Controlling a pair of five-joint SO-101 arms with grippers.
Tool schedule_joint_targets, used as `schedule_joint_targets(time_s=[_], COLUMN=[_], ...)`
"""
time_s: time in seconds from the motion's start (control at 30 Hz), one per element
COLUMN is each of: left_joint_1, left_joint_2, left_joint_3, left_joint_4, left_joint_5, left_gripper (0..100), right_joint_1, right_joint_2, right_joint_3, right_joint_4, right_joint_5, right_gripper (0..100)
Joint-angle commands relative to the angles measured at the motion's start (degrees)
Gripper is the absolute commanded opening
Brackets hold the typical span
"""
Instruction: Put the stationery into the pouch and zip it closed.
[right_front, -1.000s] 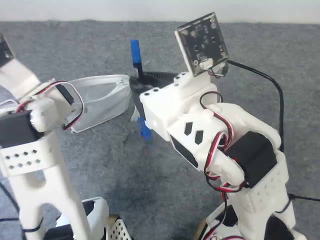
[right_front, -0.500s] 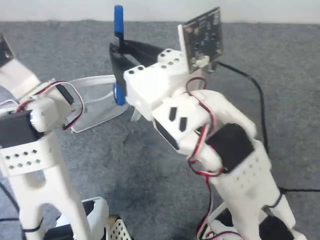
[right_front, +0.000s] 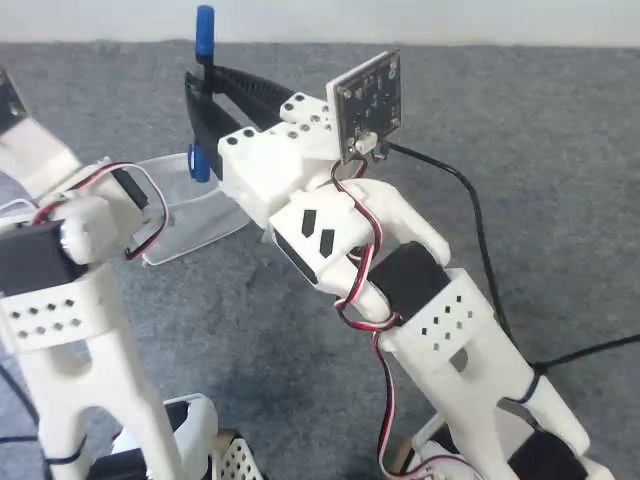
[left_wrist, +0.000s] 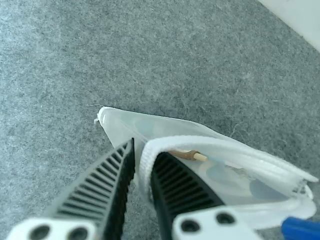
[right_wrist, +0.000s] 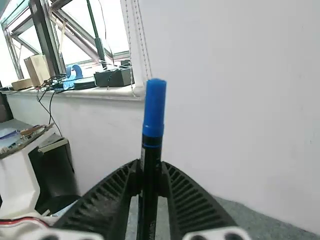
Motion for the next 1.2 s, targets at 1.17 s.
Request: schedule_joint_targets(time_s=[1.17], left_joint_1=[0.00], left_joint_2=[-2.99], left_joint_3=[-0.92], left_joint_4=[-2.73], left_joint_5=[-0.09], left_gripper=[1], right_joint_1=[-5.93], right_joint_2=[-2.24], right_joint_3=[29.71], right_joint_4=[-26.86], right_joint_5=[-0.53], right_gripper=[1.1])
